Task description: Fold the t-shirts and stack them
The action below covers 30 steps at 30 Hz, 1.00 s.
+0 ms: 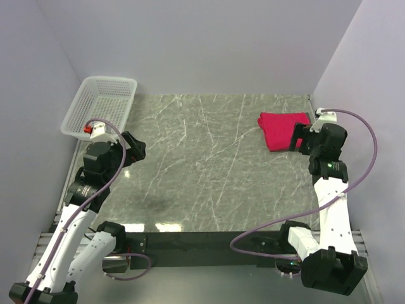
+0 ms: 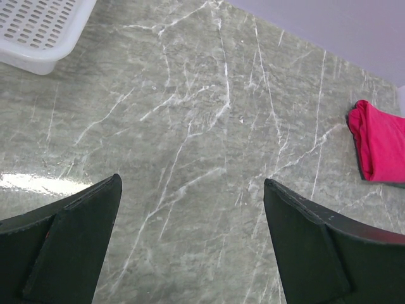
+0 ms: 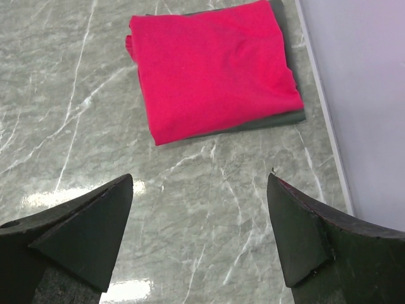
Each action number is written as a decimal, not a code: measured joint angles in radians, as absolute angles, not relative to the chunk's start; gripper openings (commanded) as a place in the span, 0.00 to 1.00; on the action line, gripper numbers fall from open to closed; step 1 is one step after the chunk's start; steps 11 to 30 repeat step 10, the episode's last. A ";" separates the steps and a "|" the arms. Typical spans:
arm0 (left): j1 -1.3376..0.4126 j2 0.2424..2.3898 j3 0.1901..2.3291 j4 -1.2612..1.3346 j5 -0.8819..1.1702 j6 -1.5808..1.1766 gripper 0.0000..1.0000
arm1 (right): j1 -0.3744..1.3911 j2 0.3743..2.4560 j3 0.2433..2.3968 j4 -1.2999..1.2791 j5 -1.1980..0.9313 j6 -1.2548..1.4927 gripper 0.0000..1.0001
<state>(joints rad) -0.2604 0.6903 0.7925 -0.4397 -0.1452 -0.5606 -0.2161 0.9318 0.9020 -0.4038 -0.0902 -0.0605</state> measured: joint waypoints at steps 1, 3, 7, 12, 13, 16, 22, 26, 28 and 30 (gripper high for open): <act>-0.260 0.688 0.793 -0.440 -0.147 -0.561 0.99 | -0.216 0.932 0.899 -0.404 -0.090 -0.056 0.92; -0.260 0.685 0.793 -0.440 -0.149 -0.561 0.99 | -0.216 0.932 0.892 -0.404 -0.089 -0.051 0.92; -0.260 0.683 0.793 -0.439 -0.157 -0.561 0.99 | -0.216 0.933 0.890 -0.403 -0.082 -0.047 0.91; -0.260 0.683 0.791 -0.439 -0.160 -0.561 0.99 | -0.216 0.933 0.889 -0.403 -0.077 -0.046 0.89; -0.260 0.683 0.791 -0.439 -0.160 -0.561 0.99 | -0.216 0.933 0.889 -0.403 -0.077 -0.046 0.89; -0.260 0.683 0.791 -0.439 -0.160 -0.561 0.99 | -0.216 0.933 0.889 -0.403 -0.077 -0.046 0.89; -0.260 0.683 0.791 -0.439 -0.160 -0.561 0.99 | -0.216 0.933 0.889 -0.403 -0.077 -0.046 0.89; -0.260 0.683 0.791 -0.439 -0.160 -0.561 0.99 | -0.216 0.933 0.889 -0.403 -0.077 -0.046 0.89; -0.260 0.683 0.791 -0.439 -0.160 -0.561 0.99 | -0.216 0.933 0.889 -0.403 -0.077 -0.046 0.89; -0.260 0.683 0.791 -0.439 -0.160 -0.561 0.99 | -0.216 0.933 0.889 -0.403 -0.077 -0.046 0.89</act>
